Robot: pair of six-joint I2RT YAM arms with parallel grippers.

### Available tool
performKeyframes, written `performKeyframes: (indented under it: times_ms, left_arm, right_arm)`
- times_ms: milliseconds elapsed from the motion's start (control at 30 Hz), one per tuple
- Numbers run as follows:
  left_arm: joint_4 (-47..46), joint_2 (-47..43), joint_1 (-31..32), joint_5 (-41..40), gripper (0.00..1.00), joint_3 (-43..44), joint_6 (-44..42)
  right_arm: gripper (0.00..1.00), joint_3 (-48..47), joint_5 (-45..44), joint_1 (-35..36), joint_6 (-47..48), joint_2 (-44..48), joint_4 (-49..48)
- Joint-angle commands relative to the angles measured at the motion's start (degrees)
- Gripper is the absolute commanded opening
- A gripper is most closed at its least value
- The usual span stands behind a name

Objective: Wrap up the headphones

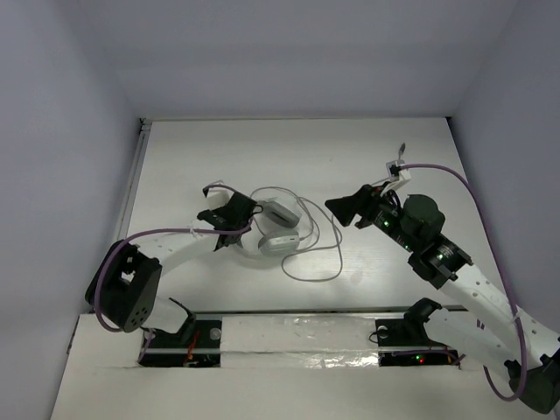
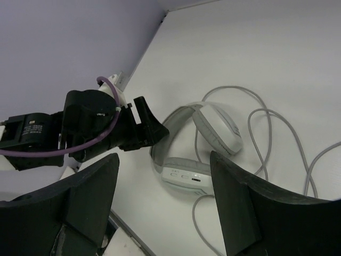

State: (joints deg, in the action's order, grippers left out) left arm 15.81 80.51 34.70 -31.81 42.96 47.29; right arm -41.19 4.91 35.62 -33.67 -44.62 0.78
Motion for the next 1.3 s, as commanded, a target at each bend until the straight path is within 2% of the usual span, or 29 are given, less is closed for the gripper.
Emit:
performKeyframes:
  times_ms: [0, 200, 400, 500, 600, 633, 667, 767, 800, 833, 900, 933, 1033, 1100, 1167, 1200, 1233, 1267]
  left_arm:
    - [-3.15, 0.87, 0.02, 0.96, 0.61, -1.91, -2.99]
    - [-9.57, 4.73, -0.51, 5.09, 0.60, -0.78, -8.08]
    - [-13.08, 10.45, -0.51, 10.18, 0.53, -0.15, -9.58]
    - [-14.14, 10.81, -0.51, 10.72, 0.42, -1.21, -8.97]
    - [-15.46, 9.67, -1.12, 10.72, 0.20, -2.44, -8.97]
    - [-15.46, 9.40, -1.91, 11.24, 0.02, -2.70, -8.71]
    - [-15.46, 9.05, -1.91, 11.68, 0.00, -2.88, -8.70]
    - [-15.11, 6.25, -2.44, 12.39, 0.00, -2.79, -9.23]
    - [-14.68, 3.54, -2.96, 12.65, 0.00, -2.62, -9.49]
    - [-14.24, 1.77, -3.49, 13.52, 0.00, -1.92, -9.84]
    - [-11.96, -3.92, -4.11, 14.49, 0.00, -0.52, -11.86]
    - [-10.82, -5.96, -4.11, 14.41, 0.00, 1.67, -12.74]
    - [-2.40, -11.85, -5.34, 15.37, 0.00, 9.03, -16.43]
    - [0.87, -14.57, -7.09, 16.25, 0.00, 13.36, -20.19]
    - [5.77, -15.64, -8.32, 18.53, 0.00, 20.30, -22.75]
    - [7.20, -16.26, -9.90, 19.59, 0.00, 22.58, -25.29]
    - [8.52, -16.35, -10.78, 21.77, 0.00, 26.61, -26.27]
    - [10.71, -16.44, -11.57, 23.01, 0.00, 28.39, -27.15]
  right_arm:
    - [0.75, -0.12, 0.89, -0.20, 0.36, -0.29, -3.85]
    - [0.75, -0.21, 0.63, -0.20, 0.53, -0.20, -3.68]
    - [0.75, -0.12, -0.33, -0.20, 0.62, -0.03, -3.41]
    - [0.75, -0.38, -0.43, -0.20, 0.54, 0.23, -3.15]
    - [0.75, -0.73, -0.95, -0.20, 0.45, 0.50, -3.41]
    - [0.74, -0.65, -1.21, -0.20, 0.36, 0.50, -3.50]
    - [0.73, -0.56, -1.39, -0.20, 0.45, 0.41, -3.50]
    - [0.59, -0.03, -1.22, -0.20, 0.27, 0.41, -3.68]
    - [0.50, -0.03, -1.13, -0.20, 0.36, 0.41, -3.85]
    - [0.35, 0.14, -1.04, -0.20, 0.27, 0.41, -4.03]
    - [0.19, 0.23, -0.52, -0.20, 0.45, 0.41, -4.46]
    - [0.07, -0.03, -0.16, -0.20, 0.62, 0.41, -4.55]
    - [0.00, -0.82, 1.50, -0.20, 1.41, 0.06, -5.34]
    - [0.01, -1.00, 4.84, -0.20, 2.46, -0.11, -7.18]
    - [0.15, -1.52, 8.17, -0.20, 3.52, -0.29, -7.80]
    - [0.23, -1.53, 9.67, -0.20, 5.87, -0.64, -8.94]
    - [0.45, -1.61, 11.60, -0.20, 7.20, -0.99, -9.30]
    - [0.53, -2.22, 14.14, -0.20, 8.00, -1.43, -9.30]
